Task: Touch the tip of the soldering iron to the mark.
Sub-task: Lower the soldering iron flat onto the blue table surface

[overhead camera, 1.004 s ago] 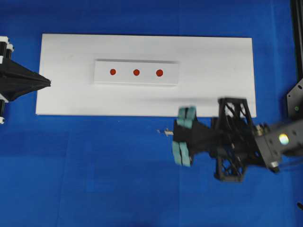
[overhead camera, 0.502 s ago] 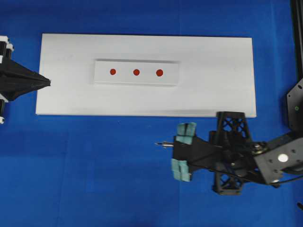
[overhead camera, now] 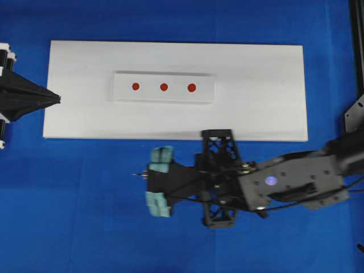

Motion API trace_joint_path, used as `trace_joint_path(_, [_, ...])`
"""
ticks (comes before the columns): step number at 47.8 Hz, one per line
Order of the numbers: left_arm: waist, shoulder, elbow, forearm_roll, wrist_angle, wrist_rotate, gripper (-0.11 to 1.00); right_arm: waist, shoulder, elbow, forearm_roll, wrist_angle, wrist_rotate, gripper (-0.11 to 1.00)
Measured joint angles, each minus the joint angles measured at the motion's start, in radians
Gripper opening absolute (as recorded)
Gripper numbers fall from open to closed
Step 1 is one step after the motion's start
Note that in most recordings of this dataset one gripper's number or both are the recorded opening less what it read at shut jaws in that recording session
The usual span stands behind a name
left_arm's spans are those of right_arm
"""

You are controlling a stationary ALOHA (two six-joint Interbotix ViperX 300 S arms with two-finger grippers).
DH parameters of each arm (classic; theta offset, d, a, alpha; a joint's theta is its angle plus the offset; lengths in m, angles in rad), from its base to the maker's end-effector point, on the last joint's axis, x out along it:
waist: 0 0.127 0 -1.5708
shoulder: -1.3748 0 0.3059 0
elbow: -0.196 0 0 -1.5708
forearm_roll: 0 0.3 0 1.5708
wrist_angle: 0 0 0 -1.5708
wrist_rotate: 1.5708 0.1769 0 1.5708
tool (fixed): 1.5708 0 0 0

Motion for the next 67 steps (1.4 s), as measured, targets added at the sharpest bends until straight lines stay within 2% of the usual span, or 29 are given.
trace_joint_path(10, [0.002, -0.015, 0.0, 0.0, 0.002, 0.0, 0.0, -0.017, 0.057, -0.081, 0.003, -0.003, -0.006, 0.06])
trace_joint_path(25, [0.0, -0.021, 0.0, 0.0, 0.011, 0.0, 0.0, -0.017, 0.069, -0.067, 0.005, -0.052, 0.005, 0.06])
trace_joint_path(37, [0.0, -0.021, 0.0, 0.0, 0.015, 0.0, 0.0, -0.031, 0.103, 0.025, 0.032, -0.219, 0.006, 0.06])
trace_joint_path(53, [0.002, -0.021, 0.0, 0.0, 0.02, 0.002, 0.0, -0.041, 0.183, 0.132, 0.101, -0.482, 0.006, 0.06])
trace_joint_path(67, [0.0, -0.021, 0.0, -0.002, 0.02, 0.0, 0.0, -0.035, 0.219, 0.147, 0.126, -0.583, 0.005, 0.06])
